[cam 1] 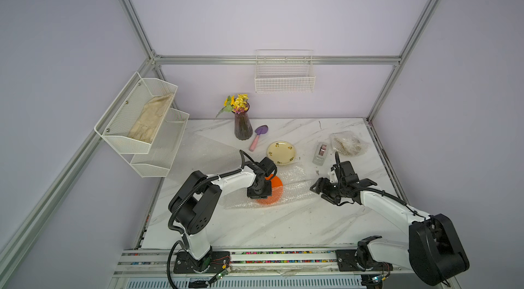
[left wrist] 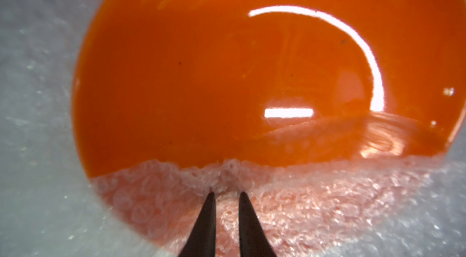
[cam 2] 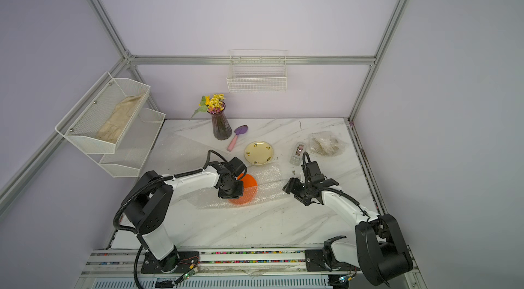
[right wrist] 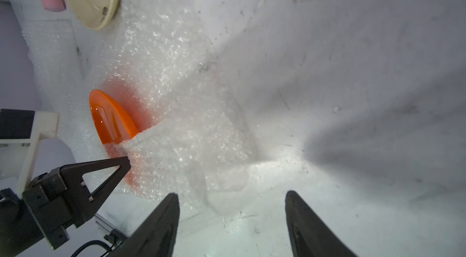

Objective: Wrap dinner plates in bubble wrap
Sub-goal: Wrap the plate in the bubble wrap.

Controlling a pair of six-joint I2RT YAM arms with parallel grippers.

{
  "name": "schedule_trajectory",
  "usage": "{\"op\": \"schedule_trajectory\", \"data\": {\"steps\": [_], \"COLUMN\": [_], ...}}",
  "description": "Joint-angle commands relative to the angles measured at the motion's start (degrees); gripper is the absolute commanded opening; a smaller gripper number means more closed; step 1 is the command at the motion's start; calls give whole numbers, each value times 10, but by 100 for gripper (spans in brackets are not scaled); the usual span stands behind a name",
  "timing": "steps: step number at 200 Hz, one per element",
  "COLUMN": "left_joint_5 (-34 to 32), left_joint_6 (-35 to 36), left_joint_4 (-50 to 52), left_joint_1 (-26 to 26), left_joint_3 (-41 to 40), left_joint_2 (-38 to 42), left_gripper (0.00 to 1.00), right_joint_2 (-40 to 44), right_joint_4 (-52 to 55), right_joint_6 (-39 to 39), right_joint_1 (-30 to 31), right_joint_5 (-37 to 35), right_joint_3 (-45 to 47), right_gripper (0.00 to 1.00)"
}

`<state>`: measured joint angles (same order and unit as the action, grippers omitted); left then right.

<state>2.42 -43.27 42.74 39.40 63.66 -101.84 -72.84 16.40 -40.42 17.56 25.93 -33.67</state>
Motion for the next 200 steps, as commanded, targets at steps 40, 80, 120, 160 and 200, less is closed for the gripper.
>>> {"op": "schedule_trajectory", "data": {"steps": [40, 80, 120, 160, 200], "left_joint_5": [11, 18, 21, 35, 50], "left_joint_6": [12, 12, 15, 20, 18], "left_joint_4": [17, 11, 6, -16, -35], "left_joint_1": [-2, -2, -2, -2, -5], "left_joint_3": [-26, -25, -28, -30, -41], "left_joint_2": [-55, -58, -57, -51, -50], "left_gripper": [18, 18, 17, 16, 15], "right_joint_2": [-9, -52, -33, 5, -94], "right_joint_4": [-134, -150, -188, -159, -235], "right_joint_6": [-87, -105, -144, -149, -204], "right_joint_1": [-31, -30, -30, 55, 208], "right_joint_5": [66, 89, 84, 31, -17], "right_joint_3": [59, 66, 68, -20, -87], "right_gripper": [43, 51, 8, 0, 0]}}
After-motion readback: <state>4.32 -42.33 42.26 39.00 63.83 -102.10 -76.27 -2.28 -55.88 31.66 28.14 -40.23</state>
